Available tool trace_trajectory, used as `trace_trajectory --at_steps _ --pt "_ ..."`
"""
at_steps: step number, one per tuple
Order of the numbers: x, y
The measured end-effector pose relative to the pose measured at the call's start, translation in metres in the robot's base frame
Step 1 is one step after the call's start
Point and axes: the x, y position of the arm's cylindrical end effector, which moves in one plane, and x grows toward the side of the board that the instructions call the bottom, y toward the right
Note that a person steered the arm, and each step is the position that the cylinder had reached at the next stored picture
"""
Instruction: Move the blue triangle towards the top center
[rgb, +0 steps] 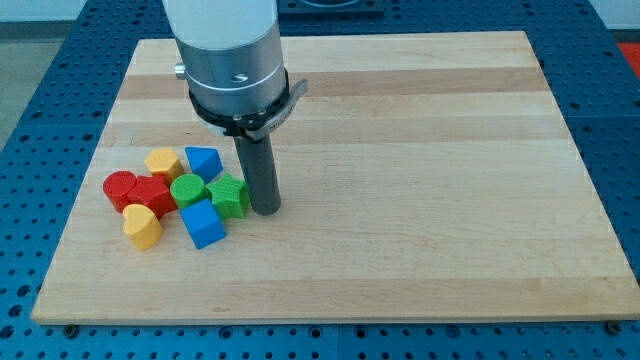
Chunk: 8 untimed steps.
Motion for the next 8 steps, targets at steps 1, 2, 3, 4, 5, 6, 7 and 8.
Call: trace_trajectory --at_steps 1,2,3,4,5,6,7,8 --pt "0.000 0.000" --pt "-0.010 -0.004" --pt "-0.062 -0.004" --pt "-0.098 -0.016" --pt "-0.098 -0.086" --pt "-0.077 -0.186" --pt "-0.042 -0.227" --pt "0.010 -0.227"
